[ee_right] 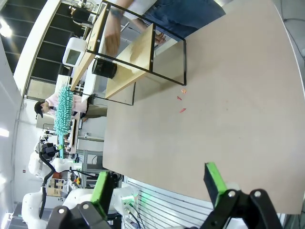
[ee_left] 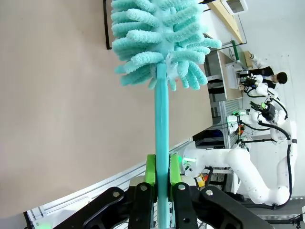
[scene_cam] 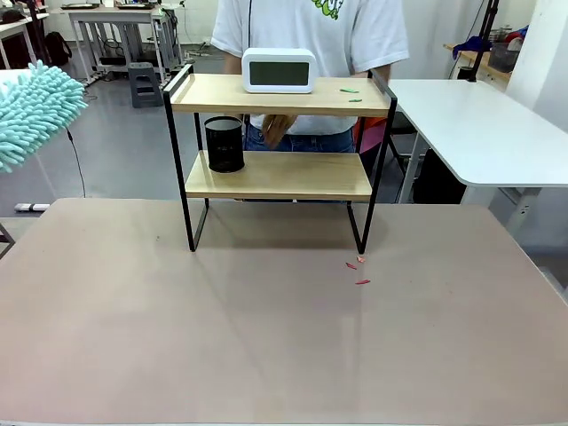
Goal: Clean the shelf.
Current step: Clean the remaining tier of the Shelf with the Duster once objects are removed.
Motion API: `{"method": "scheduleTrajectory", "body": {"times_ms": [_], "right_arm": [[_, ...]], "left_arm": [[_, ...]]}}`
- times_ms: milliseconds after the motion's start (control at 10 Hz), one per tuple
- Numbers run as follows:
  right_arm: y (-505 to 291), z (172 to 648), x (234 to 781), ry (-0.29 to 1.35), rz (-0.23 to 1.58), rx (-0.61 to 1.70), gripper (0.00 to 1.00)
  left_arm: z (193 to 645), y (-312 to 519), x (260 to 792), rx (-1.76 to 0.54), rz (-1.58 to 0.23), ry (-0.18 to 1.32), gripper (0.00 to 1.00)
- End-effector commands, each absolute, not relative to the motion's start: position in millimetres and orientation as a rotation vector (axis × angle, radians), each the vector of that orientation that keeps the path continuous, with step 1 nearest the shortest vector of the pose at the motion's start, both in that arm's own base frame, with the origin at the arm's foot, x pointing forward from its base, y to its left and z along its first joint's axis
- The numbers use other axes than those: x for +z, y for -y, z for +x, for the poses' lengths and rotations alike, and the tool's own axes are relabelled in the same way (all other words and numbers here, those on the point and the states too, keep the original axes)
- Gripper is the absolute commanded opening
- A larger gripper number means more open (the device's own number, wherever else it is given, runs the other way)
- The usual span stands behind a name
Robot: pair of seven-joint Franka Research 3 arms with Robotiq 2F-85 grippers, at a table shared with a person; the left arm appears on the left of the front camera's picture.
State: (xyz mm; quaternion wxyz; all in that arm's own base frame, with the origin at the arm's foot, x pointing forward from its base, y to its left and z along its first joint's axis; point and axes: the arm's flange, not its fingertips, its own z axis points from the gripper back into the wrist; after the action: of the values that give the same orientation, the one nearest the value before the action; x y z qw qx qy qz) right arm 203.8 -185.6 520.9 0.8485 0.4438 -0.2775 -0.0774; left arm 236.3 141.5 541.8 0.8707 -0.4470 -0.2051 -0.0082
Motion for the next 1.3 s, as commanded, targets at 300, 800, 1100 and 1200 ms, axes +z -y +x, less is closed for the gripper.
{"method": "scheduleTrajectory", "body": {"times_ms": [300, 800, 1100, 1200], "right_arm": [[185.7, 204.9, 522.9, 0.609, 0.946, -0.144, 1.00], [185.7, 204.9, 522.9, 0.609, 0.946, -0.144, 1.00], [185.7, 204.9, 522.9, 0.609, 0.946, -0.144, 1.00], [185.7, 204.9, 522.9, 0.609, 0.946, -0.144, 1.00]], "left_arm": [[235.7, -140.5, 541.0, -0.032, -0.939, 0.444, 0.12], [236.3, -141.5, 541.8, -0.017, -0.935, 0.429, 0.12], [283.6, -101.6, 644.3, 0.132, -0.929, 0.441, 0.12], [297.0, -74.9, 679.5, 0.129, -0.890, 0.458, 0.12]]}}
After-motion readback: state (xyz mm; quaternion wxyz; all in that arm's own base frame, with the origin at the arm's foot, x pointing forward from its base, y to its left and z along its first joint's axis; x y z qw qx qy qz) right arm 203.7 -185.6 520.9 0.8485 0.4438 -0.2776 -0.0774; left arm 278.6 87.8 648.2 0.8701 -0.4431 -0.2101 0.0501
